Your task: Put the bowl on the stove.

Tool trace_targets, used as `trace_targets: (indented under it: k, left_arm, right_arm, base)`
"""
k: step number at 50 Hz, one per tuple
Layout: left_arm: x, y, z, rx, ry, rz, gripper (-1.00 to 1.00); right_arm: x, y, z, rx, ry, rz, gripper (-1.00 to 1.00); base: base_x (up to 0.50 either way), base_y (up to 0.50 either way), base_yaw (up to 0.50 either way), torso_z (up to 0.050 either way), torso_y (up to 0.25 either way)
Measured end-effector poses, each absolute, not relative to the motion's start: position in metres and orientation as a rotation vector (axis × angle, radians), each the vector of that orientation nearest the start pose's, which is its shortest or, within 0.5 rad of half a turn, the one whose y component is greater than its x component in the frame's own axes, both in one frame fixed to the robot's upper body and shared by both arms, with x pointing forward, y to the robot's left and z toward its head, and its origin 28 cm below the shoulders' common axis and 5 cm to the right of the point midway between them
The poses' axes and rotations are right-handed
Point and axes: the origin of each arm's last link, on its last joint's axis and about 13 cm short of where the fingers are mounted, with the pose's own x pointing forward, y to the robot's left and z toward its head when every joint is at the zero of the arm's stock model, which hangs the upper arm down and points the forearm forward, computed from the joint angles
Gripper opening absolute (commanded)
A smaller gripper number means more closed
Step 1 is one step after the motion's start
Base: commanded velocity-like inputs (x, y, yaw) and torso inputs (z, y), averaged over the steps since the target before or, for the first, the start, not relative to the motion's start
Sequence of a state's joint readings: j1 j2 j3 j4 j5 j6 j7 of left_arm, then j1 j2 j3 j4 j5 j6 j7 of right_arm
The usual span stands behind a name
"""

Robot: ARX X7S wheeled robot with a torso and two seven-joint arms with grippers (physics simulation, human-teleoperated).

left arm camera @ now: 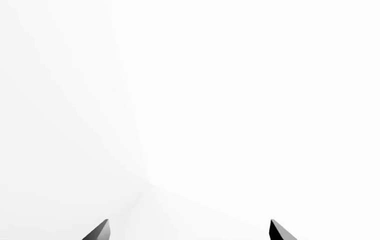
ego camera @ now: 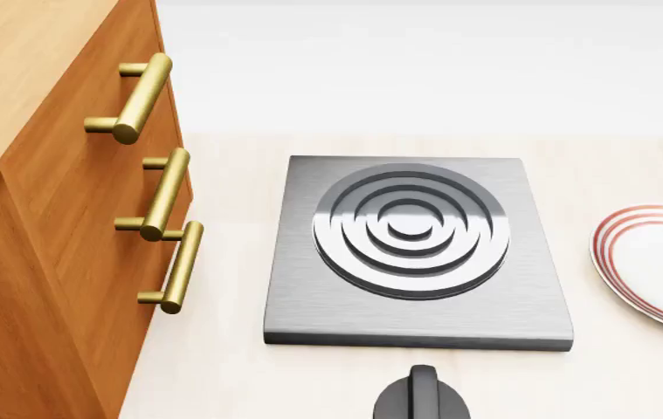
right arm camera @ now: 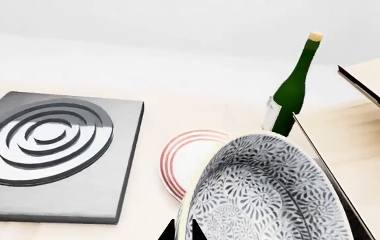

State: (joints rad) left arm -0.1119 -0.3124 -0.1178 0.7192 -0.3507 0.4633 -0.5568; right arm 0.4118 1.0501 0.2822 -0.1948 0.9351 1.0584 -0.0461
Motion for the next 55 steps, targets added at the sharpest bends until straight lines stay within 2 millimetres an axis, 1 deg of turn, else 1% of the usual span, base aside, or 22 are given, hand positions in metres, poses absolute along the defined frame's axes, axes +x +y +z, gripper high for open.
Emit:
trace_targets:
  k: [8,20,31,37,45,55]
  left_arm:
    - [0.171,0.256,0.216,-0.371,-1.242,0.344,1.00]
    - [0.171,0.256,0.216,-0.369,-1.245,0.344,1.00]
    - [0.171,0.256,0.216,-0.370,-1.247,0.342,1.00]
    - [0.171,0.257,0.217,-0.371,-1.247,0.343,1.00]
    - [0.171,0.257,0.217,-0.371,-1.248,0.343,1.00]
    - [0.171,0.257,0.217,-0.371,-1.249,0.344,1.00]
  right_arm:
    - [0.240,-0.297,0.243,-0.122,0.270,0.069,-1.00]
    - [0.282,-0.270,0.259,-0.114,0.207,0.207,-1.00]
    - [0.310,-0.247,0.272,-0.123,0.164,0.294,-1.00]
    - [0.319,-0.238,0.275,-0.127,0.144,0.327,-1.00]
    - [0.320,-0.231,0.277,-0.146,0.124,0.360,-1.00]
    - [0.321,-0.227,0.278,-0.156,0.114,0.377,-1.00]
  base:
    - [0.00,0.00,0.00,0.000,0.000]
    - [0.00,0.00,0.00,0.000,0.000]
    - [0.00,0.00,0.00,0.000,0.000]
    - [0.00,0.00,0.00,0.000,0.000]
    - [0.00,0.00,0.00,0.000,0.001]
    - [0.00,0.00,0.00,0.000,0.000]
